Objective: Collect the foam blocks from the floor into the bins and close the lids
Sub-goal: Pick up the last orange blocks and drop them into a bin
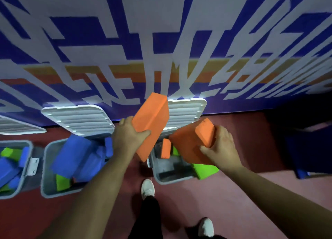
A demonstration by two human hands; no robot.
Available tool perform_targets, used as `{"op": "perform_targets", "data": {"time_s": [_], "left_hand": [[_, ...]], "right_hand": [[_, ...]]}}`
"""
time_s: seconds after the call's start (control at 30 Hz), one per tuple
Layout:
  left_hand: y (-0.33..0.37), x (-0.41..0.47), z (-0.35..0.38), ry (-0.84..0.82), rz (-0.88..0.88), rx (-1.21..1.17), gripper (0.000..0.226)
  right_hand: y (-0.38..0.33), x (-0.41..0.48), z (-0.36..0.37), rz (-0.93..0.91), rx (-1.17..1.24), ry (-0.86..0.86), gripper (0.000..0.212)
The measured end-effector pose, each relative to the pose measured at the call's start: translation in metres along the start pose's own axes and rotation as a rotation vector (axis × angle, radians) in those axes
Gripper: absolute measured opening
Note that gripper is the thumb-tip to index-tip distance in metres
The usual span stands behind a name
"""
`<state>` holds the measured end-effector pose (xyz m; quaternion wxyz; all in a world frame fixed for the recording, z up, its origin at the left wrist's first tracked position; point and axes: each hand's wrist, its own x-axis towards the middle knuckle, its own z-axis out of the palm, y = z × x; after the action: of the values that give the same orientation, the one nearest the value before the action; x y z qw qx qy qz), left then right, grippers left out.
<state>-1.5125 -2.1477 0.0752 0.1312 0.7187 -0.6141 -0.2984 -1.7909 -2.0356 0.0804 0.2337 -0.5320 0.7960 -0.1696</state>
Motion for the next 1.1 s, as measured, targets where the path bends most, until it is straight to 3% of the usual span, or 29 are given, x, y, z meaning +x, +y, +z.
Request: {"op": "perform_targets", "data": {"time_s": [0.2,0.4,0.63,0.7,0.73,0.87,0.97,1.03,1.1], "left_hand": [[-0.042,0.083,0.093,-0.137,0.014,0.011,0.071],[-0.112,0.124,0.212,-0.231,-0.039,-0.027,0.067],[-0.185,0.134,0.301,-0.247,-0.167,-0.116,0.069],[-0.200,0.131,0.316,-0.260,-0.241,-0.154,0.074],[-0.205,0.129,0.322,-0.262,-0.262,-0.179,0.075],[-0.216,0.117,0.352,-0.326,-0.375,-0.341,0.070],[-0.217,0.111,0.378,-0.437,-0.395,-0.402,0.054],[-0.219,0.108,0.397,-0.494,-0.398,-0.425,0.045],[-0.220,0.106,0.413,-0.556,-0.403,-0.418,0.037]], "right_hand": [[0.041,0.039,0.131,-0.095,-0.118,-0.280,0.089],[0.111,0.057,0.267,-0.293,-0.235,-0.457,0.074],[0.191,0.067,0.362,-0.465,-0.447,-0.583,0.078],[0.202,0.069,0.377,-0.392,-0.413,-0.567,0.080],[0.200,0.071,0.380,-0.270,-0.293,-0.539,0.077],[0.177,0.094,0.382,0.459,0.376,-0.446,0.046],[0.178,0.106,0.390,0.552,0.475,-0.443,0.051],[0.189,0.112,0.396,0.537,0.395,-0.382,0.067],[0.203,0.115,0.399,0.493,0.287,-0.355,0.070]]}}
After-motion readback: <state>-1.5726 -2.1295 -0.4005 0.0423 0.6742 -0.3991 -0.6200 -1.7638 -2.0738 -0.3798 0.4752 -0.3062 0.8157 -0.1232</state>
